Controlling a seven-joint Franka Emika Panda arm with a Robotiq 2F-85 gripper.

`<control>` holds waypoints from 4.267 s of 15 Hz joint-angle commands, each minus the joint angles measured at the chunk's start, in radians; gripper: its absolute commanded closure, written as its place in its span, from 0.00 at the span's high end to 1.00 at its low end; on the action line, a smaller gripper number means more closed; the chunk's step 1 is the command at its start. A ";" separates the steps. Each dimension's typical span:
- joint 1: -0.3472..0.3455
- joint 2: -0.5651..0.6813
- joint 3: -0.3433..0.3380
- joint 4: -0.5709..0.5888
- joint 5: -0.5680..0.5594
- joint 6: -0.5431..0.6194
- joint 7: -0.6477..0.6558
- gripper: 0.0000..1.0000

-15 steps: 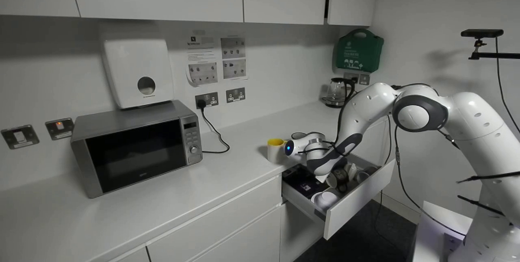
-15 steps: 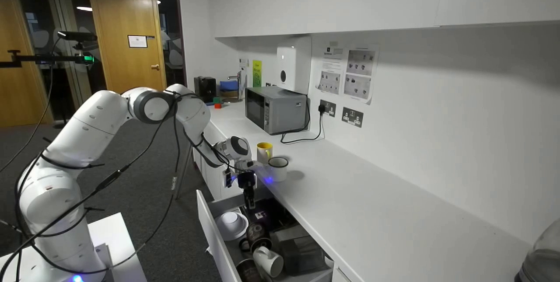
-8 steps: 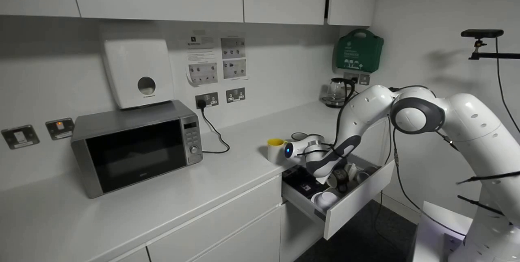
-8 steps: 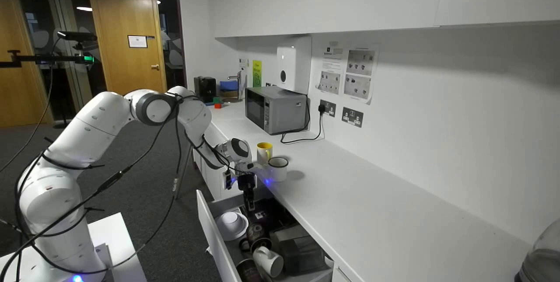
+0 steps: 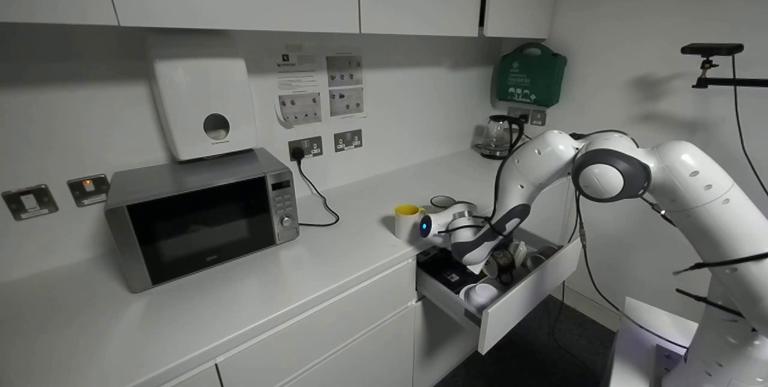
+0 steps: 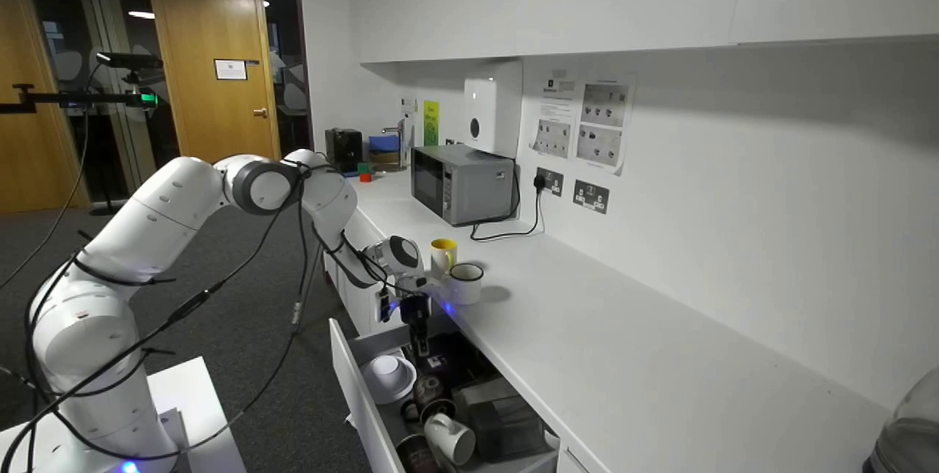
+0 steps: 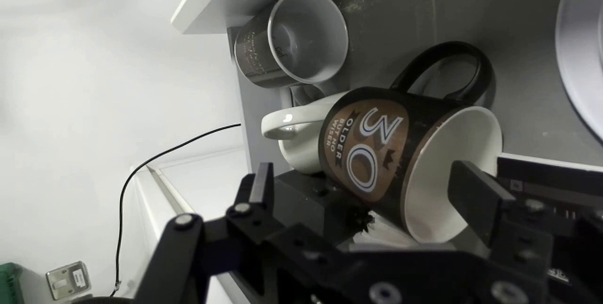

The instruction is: Take four mugs out of the open drawer

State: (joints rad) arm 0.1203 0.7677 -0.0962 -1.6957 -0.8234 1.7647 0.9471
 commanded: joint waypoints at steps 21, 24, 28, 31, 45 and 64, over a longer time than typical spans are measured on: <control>0.007 0.061 -0.018 0.044 -0.132 -0.028 -0.025 1.00; 0.006 0.069 -0.019 0.042 -0.146 -0.029 -0.025 1.00; 0.003 0.071 -0.021 0.041 -0.154 -0.031 -0.027 1.00; 0.001 0.072 -0.023 0.041 -0.156 -0.032 -0.031 1.00; 0.000 0.068 -0.026 0.045 -0.173 -0.036 -0.051 0.00; -0.038 -0.008 -0.027 0.030 -0.150 -0.011 -0.054 0.02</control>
State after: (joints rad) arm 0.0978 0.8110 -0.1261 -1.6536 -0.9683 1.7651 0.9243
